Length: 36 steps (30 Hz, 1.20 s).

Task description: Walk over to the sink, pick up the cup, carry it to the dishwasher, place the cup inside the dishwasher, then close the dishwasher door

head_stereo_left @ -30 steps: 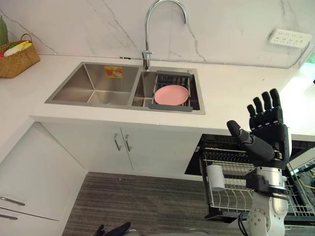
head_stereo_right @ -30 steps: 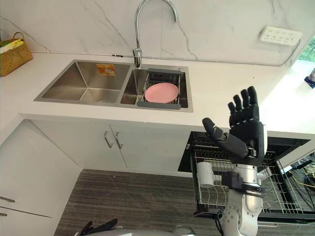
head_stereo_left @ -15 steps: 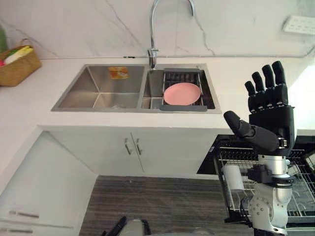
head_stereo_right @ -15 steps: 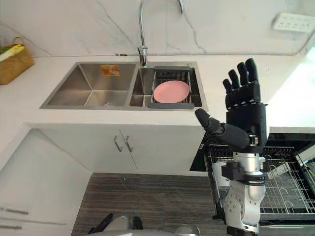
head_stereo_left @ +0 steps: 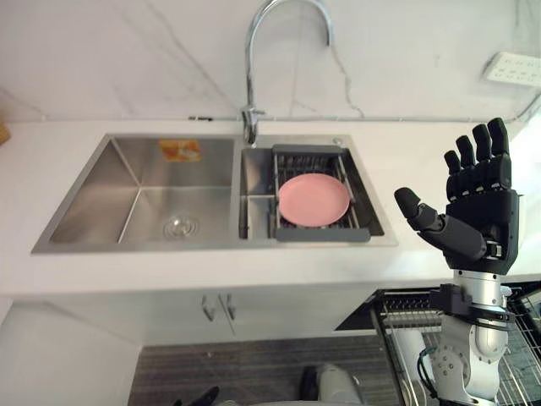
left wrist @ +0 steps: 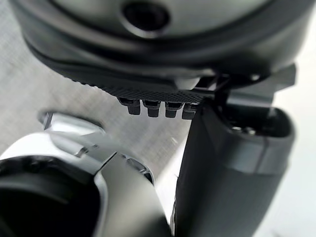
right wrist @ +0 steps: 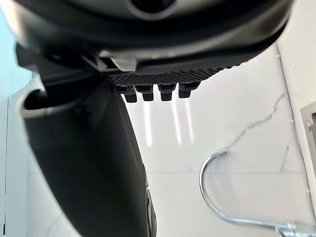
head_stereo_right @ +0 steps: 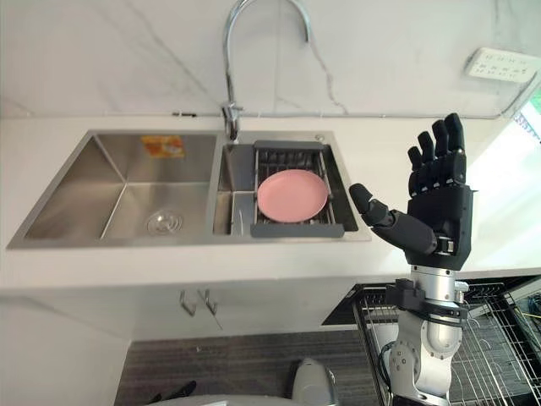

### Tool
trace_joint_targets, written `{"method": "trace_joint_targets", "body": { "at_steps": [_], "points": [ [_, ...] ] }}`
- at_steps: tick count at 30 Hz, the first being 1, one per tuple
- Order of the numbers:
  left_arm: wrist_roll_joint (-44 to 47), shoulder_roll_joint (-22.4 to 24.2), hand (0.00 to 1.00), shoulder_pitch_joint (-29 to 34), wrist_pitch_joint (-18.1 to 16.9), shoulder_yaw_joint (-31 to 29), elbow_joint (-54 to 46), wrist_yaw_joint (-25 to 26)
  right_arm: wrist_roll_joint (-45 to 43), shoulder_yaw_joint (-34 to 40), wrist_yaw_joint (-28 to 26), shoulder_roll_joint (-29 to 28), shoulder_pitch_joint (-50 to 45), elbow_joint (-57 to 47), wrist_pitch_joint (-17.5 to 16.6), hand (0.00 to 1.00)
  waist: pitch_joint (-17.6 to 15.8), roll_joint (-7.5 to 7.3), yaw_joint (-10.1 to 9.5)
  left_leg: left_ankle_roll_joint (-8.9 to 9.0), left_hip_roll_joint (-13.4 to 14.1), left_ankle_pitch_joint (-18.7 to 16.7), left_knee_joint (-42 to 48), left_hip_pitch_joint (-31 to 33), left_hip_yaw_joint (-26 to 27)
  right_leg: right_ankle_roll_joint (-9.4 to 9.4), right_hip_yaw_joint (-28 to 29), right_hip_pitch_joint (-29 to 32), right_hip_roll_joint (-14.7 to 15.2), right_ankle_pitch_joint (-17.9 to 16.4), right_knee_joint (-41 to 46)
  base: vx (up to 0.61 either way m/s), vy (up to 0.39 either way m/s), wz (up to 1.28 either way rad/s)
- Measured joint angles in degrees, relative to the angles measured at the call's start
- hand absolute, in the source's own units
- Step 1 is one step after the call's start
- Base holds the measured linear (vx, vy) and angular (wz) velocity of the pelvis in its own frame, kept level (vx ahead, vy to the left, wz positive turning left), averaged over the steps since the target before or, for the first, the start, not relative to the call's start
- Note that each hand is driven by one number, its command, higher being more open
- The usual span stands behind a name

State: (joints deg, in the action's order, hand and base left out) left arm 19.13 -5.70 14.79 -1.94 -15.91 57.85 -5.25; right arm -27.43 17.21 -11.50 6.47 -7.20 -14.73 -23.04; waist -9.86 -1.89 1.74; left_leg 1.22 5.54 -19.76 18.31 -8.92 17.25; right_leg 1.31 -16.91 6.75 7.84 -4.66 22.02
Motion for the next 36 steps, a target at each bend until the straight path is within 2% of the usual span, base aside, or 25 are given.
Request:
{"method": "trace_joint_targets", "body": {
  "at_steps": [1,2,5,9,10,12,13,14,16,17,18,19,20,21,23,25,29,30,36],
  "points": [
    [-0.10,0.02,1.00,-0.01,-0.14,0.46,-0.37,-0.01,-0.01,0.33,0.30,0.34,0.50,0.01,-0.01,1.00,-0.13,0.08,0.24,-0.07,0.61,2.34,-3.22,0.32,-0.07,-0.07,0.05,0.00,-0.54,-0.05,0.07,0.13,-0.035,-0.58],
    [-0.18,-0.14,1.00,-0.01,-0.36,0.82,-0.94,0.03,-0.01,0.53,0.61,0.30,1.04,0.29,-0.05,1.00,0.01,0.46,-0.44,1.42,0.66,3.60,-3.24,-0.82,0.37,-0.67,1.19,-0.49,-0.99,-0.41,0.15,0.09,0.010,-0.36],
    [-0.66,0.21,1.00,-0.18,-0.50,0.98,-0.96,0.05,-0.17,0.62,0.44,0.29,1.32,-0.10,-0.29,1.00,0.09,0.45,0.46,1.44,0.45,3.61,-3.19,-1.57,0.53,-1.15,1.30,-1.61,-1.00,-0.63,-0.98,0.11,0.060,-0.10],
    [-1.22,0.40,1.00,-0.07,-1.00,0.84,-0.95,1.66,-0.94,0.33,-2.21,0.36,2.39,-0.13,-0.24,1.00,0.04,0.61,0.15,1.65,0.80,3.46,-2.80,-1.70,0.21,-2.81,0.62,-3.40,-1.38,-1.06,-3.62,0.04,0.014,0.11],
    [-1.75,0.86,1.00,-0.01,-1.28,-0.08,-1.01,2.47,-1.93,0.22,-3.42,0.68,2.47,-0.18,0.10,1.00,-0.07,0.88,0.16,2.24,2.00,2.67,0.42,-0.20,-0.22,-2.91,-0.64,-4.41,-1.87,-1.56,-5.00,0.02,-0.039,0.35],
    [-3.43,1.36,1.00,0.06,-2.03,-1.74,-1.33,3.57,-2.23,0.23,-4.41,1.29,2.40,-0.31,1.07,1.00,-0.26,1.12,0.20,2.28,4.98,2.28,11.90,5.20,-0.62,-2.84,-2.62,-6.56,-2.92,-2.21,-7.78,0.01,-0.079,0.48],
    [-3.39,2.67,1.00,0.22,-2.97,-4.20,-3.01,4.07,-2.22,0.28,-4.67,3.13,2.36,-1.85,2.59,1.00,-1.16,2.51,-0.15,2.06,8.78,3.94,24.14,10.28,-1.31,-2.25,-3.87,-10.59,-5.01,-2.27,-11.49,0.05,-0.102,0.39],
    [-3.39,3.66,1.00,0.31,-3.54,-5.03,-3.86,4.09,-2.21,0.24,-5.01,3.85,2.34,-2.22,2.85,1.00,-1.40,2.64,-0.92,2.26,9.24,3.49,26.83,11.64,-1.41,-1.93,-3.81,-12.48,-5.08,-2.07,-12.75,0.07,-0.083,0.33],
    [-3.51,4.80,1.00,0.41,-4.14,-4.83,-4.21,4.63,-2.14,0.19,-5.93,4.55,3.13,-2.23,3.04,1.00,-0.82,2.17,-1.51,2.15,5.69,0.99,16.71,13.24,-2.83,-1.67,-3.41,-13.29,-3.13,-1.85,-13.36,0.05,0.014,0.10],
    [-3.53,5.04,1.00,0.58,-4.32,-4.78,-4.29,4.66,-2.11,0.18,-6.15,4.73,3.42,-2.21,3.19,1.00,-0.79,2.28,-1.53,2.19,4.88,1.33,13.00,13.46,-3.21,-2.14,-3.21,-13.25,-2.75,-1.92,-13.36,0.06,0.060,-0.16],
    [-3.61,5.27,1.00,1.11,-4.83,-4.79,-4.41,4.71,-1.15,0.02,-6.30,4.81,3.56,-2.00,3.58,1.00,-0.68,2.63,-2.03,1.90,4.20,4.64,6.47,13.35,-4.23,-3.00,-2.01,-13.15,-2.57,-1.84,-13.39,0.06,0.070,-0.36],
    [-3.67,5.38,1.00,1.59,-4.92,-4.46,-4.40,4.82,0.10,-0.23,-6.20,4.97,3.53,-1.75,3.81,1.00,-0.47,2.95,-2.26,2.39,3.98,7.73,4.71,12.31,-4.17,-3.41,-1.24,-13.14,-2.69,-1.94,-13.41,0.13,0.114,-0.61],
    [-4.39,5.06,1.00,1.93,-5.01,-4.08,-4.17,5.13,3.38,-0.80,-6.10,5.19,3.31,-1.49,4.09,1.00,-0.16,3.17,-2.32,1.24,3.26,9.98,2.15,10.37,-2.75,-4.16,0.33,-13.41,-2.36,-1.38,-13.75,0.18,0.126,-0.56],
    [-4.83,4.36,1.00,1.76,-5.06,-3.77,-3.92,5.41,6.76,-1.32,-6.04,6.39,3.28,-1.53,4.19,1.00,-0.01,2.76,-1.99,0.76,2.30,10.35,0.42,9.28,-1.68,-5.31,0.97,-13.73,-1.68,-0.30,-14.87,0.23,0.130,-0.44],
    [-5.82,3.20,1.00,1.30,-4.64,-2.55,-3.44,5.38,11.89,-1.79,-6.00,9.74,3.72,-1.55,4.26,1.00,0.05,2.68,-1.14,-0.13,1.10,10.83,-1.56,8.04,-0.91,-5.95,1.14,-14.89,-1.19,0.96,-17.39,0.22,0.076,-0.13],
    [-6.87,2.00,1.00,0.62,-4.59,-1.41,-2.79,5.16,16.46,-1.71,-6.01,14.54,4.82,-1.54,5.34,1.00,-0.07,2.47,-0.73,-0.75,0.31,10.91,-3.52,5.97,-0.95,-6.12,0.78,-18.03,-1.18,2.38,-20.95,0.18,0.027,-0.01],
    [-9.04,1.15,1.00,-0.36,-4.68,0.57,-1.31,4.94,18.03,-1.02,-6.24,18.11,7.80,-1.60,6.94,1.00,-0.06,2.04,-0.62,-0.62,0.18,10.99,-5.77,2.85,-1.86,-6.12,0.06,-20.75,-1.63,2.41,-22.31,0.07,-0.035,0.04],
    [-9.09,-1.09,1.00,-0.91,-5.15,2.34,-0.63,3.48,17.98,2.63,-8.58,17.61,6.68,-1.01,10.77,1.00,0.51,-1.69,-0.73,-0.15,-1.01,14.83,-10.38,2.98,-2.27,-5.99,0.01,-18.43,-1.03,2.31,-21.06,0.00,0.000,0.00],
    [-9.09,-1.12,1.00,-1.00,-5.14,2.35,-0.70,3.42,17.41,2.62,-8.53,16.73,6.69,-1.00,10.76,1.00,0.83,-1.91,-0.77,-0.18,-0.89,14.96,-10.50,4.40,-2.17,-5.96,-0.03,-16.62,-0.90,2.23,-20.22,0.00,0.000,0.00]
  ]
}}
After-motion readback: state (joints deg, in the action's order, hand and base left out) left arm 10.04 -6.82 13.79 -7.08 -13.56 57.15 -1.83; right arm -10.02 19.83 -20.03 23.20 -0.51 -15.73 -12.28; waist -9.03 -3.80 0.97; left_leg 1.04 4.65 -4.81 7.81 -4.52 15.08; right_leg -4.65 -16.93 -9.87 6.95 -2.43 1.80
